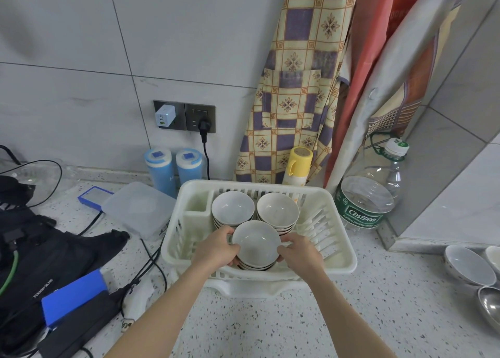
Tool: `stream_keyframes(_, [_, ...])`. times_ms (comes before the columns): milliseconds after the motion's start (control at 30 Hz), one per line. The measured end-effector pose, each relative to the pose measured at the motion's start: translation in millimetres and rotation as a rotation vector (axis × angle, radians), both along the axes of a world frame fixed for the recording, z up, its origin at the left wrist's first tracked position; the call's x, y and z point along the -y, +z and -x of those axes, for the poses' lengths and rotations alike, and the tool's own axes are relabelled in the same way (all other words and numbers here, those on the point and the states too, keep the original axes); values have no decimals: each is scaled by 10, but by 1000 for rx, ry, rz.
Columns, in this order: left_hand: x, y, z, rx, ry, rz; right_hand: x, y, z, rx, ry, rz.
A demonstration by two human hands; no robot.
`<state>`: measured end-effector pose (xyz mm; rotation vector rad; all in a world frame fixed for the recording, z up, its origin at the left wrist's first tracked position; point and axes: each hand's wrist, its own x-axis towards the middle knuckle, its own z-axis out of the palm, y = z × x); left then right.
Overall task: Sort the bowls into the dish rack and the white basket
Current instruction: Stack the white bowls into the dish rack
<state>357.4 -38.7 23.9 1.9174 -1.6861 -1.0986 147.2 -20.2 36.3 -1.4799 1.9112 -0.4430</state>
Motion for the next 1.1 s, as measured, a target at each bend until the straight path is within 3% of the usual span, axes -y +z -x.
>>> stream_keyframes(533, [11,26,3,70,44,-13,39,-21,22,-18,-33,5])
stream_keyframes(733, [18,12,14,159,51,-19,116,-88,4,-111,-20,-159])
stream_keyframes(1100, [87,-46,21,181,34,-92,268,-232,78,146,-56,-287])
